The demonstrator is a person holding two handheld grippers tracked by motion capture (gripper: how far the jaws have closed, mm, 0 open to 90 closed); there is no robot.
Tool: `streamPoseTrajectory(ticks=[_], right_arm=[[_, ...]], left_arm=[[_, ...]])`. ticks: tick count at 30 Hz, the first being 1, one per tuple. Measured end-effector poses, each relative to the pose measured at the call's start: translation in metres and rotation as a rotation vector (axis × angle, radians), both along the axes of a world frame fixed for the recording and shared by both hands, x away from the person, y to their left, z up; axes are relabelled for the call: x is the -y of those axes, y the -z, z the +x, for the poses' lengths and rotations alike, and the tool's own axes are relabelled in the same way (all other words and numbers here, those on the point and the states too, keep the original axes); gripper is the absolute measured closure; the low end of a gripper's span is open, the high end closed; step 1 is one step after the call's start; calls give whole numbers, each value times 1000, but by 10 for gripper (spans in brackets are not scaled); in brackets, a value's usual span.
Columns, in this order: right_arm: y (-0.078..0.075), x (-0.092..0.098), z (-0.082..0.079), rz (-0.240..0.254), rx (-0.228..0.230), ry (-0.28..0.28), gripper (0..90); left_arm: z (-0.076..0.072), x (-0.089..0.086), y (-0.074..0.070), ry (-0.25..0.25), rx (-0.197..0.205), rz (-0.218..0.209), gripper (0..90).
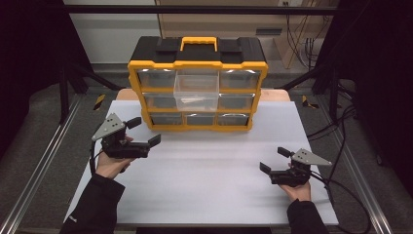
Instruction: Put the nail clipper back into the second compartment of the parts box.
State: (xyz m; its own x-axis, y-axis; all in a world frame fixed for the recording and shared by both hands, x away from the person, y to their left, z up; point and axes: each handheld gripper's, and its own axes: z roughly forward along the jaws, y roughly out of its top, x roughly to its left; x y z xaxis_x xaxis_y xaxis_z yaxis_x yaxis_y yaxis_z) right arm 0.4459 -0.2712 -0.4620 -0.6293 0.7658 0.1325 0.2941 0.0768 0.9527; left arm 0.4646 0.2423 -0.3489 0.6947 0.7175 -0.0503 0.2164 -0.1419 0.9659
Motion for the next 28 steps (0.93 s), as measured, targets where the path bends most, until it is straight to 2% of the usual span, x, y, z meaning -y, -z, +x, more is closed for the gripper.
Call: streamPoseTrajectory(ticks=[4,6,13,17,20,23,25,28], right_arm=[[0,0,0,3,-5,0,16],[0,0,0,2,-7,3,15],[0,0,0,4,-4,2,15],[0,0,0,2,-6,0,15],[-1,0,0,4,-4,1,15],[0,0,0,3,-6,-1,15],[0,0,0,2,-12,0,15],[0,-1,0,1,-10,0,15]], left_arm=[[-6,-8,18,-10,23,2,47],[-8,-13,28,-17,9,-17,47],[-14,-26,58,-34,-26,-36,46],[-16,-31,70,-57,-32,-29,46],[-16,-34,76,-68,-48,-1,44],[-16,-37,80,-71,-50,-22,39],[-16,-37,81,-75,-52,-9,39],[-15,-38,83,-75,-57,-12,39]])
